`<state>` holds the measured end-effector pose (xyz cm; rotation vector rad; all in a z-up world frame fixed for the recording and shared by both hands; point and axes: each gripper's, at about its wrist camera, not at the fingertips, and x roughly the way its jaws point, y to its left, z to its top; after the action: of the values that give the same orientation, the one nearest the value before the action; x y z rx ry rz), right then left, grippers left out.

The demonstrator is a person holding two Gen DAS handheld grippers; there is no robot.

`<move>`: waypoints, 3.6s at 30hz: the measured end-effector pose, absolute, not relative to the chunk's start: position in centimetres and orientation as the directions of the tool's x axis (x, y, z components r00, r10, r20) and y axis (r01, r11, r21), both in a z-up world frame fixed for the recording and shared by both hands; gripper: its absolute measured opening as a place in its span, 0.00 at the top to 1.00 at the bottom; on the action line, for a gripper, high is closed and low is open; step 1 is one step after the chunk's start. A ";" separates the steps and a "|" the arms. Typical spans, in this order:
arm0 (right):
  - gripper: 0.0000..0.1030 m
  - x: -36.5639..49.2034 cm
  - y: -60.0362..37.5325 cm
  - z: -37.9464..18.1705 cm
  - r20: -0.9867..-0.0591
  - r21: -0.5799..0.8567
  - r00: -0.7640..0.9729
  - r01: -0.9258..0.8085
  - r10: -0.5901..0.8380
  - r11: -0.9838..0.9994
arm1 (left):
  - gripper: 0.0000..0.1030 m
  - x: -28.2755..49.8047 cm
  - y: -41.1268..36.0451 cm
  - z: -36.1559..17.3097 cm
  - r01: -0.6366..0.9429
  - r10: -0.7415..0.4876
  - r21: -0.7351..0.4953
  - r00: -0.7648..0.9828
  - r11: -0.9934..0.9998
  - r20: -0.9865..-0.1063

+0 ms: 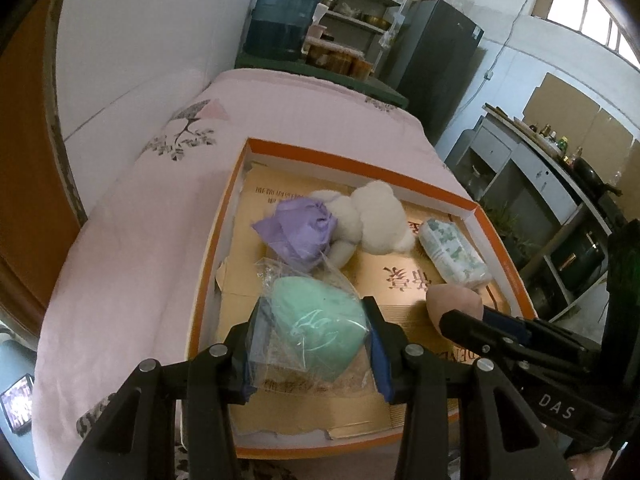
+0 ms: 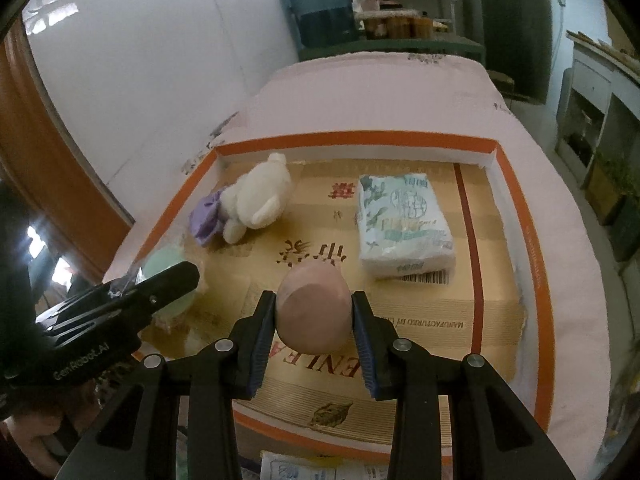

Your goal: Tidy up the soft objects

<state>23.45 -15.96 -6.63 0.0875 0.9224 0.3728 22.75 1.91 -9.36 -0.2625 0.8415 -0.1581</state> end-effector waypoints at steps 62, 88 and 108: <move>0.48 17.3 -17.0 -1.1 -0.684 0.215 0.639 -0.283 0.351 0.935 | 0.51 16.9 1.7 -3.1 0.059 -0.206 -0.250 0.758 0.966 -0.619; 0.48 11.2 -18.0 1.8 -0.642 0.209 0.683 -0.281 0.348 0.937 | 0.51 11.6 2.1 -0.6 0.077 -0.205 -0.239 0.791 0.968 -0.576; 0.48 7.1 -18.4 0.7 -0.650 0.188 0.693 -0.254 0.314 0.949 | 0.51 7.0 2.8 -2.1 0.091 -0.218 -0.246 0.798 0.965 -0.561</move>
<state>7.09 -18.45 0.70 0.0853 0.7408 0.3173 7.03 2.76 -2.05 -0.2115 0.6258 -0.1672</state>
